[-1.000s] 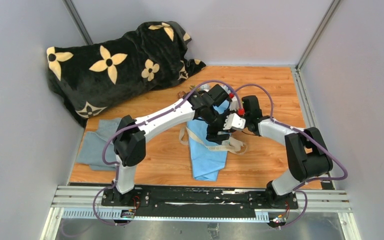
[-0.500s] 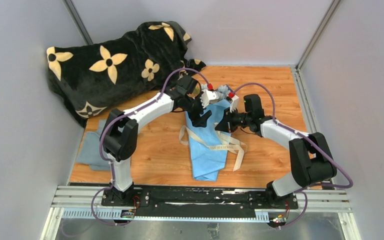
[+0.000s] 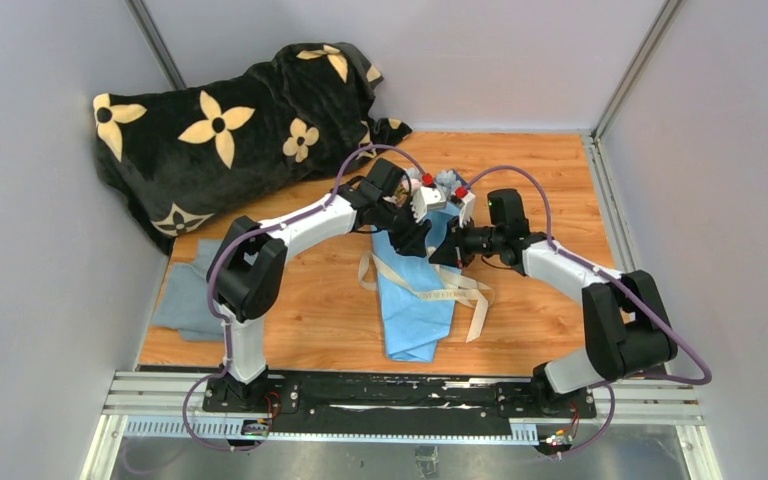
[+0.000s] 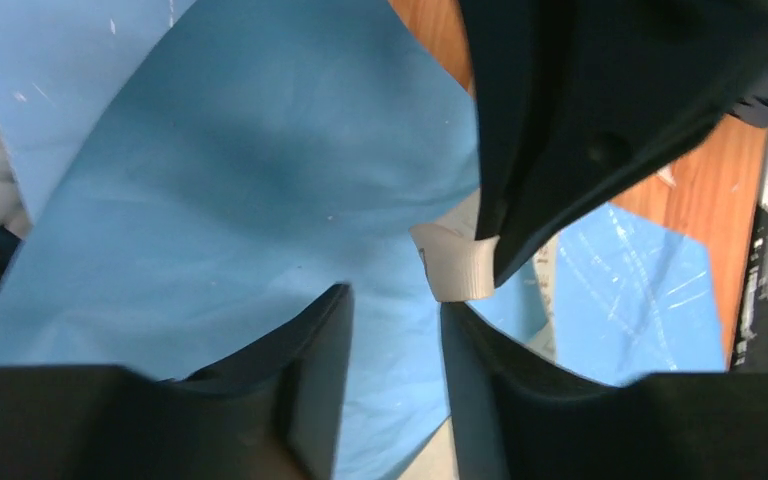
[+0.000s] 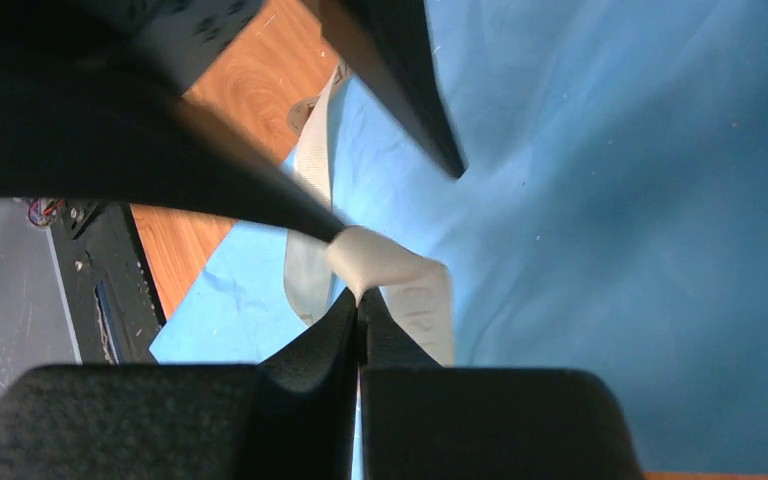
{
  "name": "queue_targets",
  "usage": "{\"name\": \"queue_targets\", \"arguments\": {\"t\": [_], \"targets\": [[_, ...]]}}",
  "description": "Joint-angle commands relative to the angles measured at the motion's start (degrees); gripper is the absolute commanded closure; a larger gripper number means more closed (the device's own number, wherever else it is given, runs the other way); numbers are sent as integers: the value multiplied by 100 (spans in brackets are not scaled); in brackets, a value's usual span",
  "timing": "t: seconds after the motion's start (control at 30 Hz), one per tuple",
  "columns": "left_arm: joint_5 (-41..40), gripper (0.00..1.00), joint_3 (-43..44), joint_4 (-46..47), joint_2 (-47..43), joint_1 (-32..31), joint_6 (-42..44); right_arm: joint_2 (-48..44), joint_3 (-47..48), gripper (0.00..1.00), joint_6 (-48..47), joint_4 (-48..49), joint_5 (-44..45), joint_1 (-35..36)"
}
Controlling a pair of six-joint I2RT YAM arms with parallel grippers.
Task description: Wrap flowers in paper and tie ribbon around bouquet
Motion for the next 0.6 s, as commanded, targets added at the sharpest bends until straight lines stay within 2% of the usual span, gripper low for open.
{"name": "queue_targets", "arguments": {"t": [0.0,0.07,0.17,0.2,0.27,0.33,0.47,0.57], "targets": [[190,62,117,95,193,-49,-9,-330,-93,100,-467,-313,-135,90],[375,74,113,118,170,-51,-21,-389,-114,100,-529,-330,-167,92],[665,81,77,136,112,-45,-35,-420,-102,100,-576,-350,-144,92],[735,79,63,131,85,-51,-17,-412,-95,100,-582,-349,-143,92],[799,66,11,71,5,-44,120,-407,-73,100,-618,-381,-141,92],[854,61,-19,-16,-96,1,347,-447,-73,100,-747,-439,-248,92],[1580,50,-192,377,-269,352,526,-794,-221,100,-1330,-473,-314,92],[1624,41,5,-184,-296,367,1577,-1183,-520,100,-1874,-159,45,92]]}}
